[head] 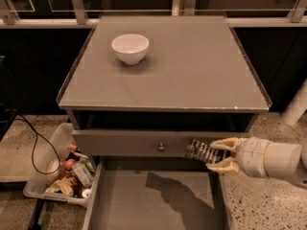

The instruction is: Pick rxbar chocolate from middle drawer and place on counter

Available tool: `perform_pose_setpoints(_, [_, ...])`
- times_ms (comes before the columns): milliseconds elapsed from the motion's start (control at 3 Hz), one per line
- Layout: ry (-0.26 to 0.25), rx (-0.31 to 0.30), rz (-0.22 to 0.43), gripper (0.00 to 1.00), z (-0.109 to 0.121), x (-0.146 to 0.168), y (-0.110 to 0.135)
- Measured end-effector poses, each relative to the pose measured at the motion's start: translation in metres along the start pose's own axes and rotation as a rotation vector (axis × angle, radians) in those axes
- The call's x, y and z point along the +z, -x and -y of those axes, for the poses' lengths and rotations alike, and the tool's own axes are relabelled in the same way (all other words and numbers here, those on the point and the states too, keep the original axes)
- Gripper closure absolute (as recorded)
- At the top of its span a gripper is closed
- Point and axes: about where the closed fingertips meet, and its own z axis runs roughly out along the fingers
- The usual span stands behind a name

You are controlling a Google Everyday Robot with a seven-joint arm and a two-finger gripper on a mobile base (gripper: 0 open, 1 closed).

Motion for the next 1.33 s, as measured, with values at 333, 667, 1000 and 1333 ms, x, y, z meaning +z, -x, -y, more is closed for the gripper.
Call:
perform_pose_setpoints(333, [-0.035,-0.087,0.014,1.0,0.022,-0.031,0.042])
perform_pose_setpoints(667, [-0.061,-0.16,0.012,1.0,0.05,-0.054,0.08])
perform_pose_setpoints(1000, [-0.111,-0.204,0.018,1.0,0.101,-0.074,0.12])
perform_pose_setpoints(1333, [-0.111,-0.204,0.018,1.0,0.101,-0.073,0.12])
